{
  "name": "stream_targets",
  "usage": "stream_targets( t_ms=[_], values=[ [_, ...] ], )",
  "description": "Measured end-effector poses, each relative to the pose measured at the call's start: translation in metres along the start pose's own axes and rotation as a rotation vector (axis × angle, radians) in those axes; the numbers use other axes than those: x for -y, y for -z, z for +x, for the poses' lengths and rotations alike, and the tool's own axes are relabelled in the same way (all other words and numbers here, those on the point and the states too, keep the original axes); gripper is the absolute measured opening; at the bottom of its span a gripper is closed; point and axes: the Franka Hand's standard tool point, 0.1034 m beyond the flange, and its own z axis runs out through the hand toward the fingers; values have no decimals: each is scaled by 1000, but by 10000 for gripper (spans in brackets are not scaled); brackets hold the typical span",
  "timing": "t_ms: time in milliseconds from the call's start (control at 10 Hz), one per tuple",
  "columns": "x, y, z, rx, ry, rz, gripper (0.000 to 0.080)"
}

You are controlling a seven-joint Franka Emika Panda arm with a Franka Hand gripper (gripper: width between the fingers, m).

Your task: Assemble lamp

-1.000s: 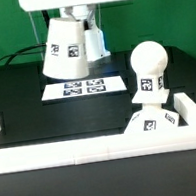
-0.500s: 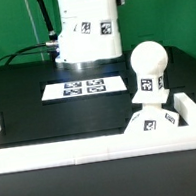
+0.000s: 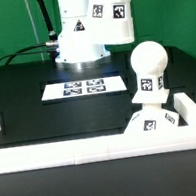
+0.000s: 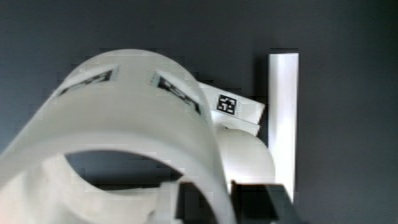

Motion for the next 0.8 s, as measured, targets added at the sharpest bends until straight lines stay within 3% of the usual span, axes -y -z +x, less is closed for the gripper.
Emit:
stream_targets(
  t_ms=[200, 400, 800],
  values=[
    [1, -1, 0, 1, 1, 0, 47],
    [16, 4, 4, -6, 21, 3, 47],
    [38, 4, 30, -29, 31, 10, 47]
  ],
)
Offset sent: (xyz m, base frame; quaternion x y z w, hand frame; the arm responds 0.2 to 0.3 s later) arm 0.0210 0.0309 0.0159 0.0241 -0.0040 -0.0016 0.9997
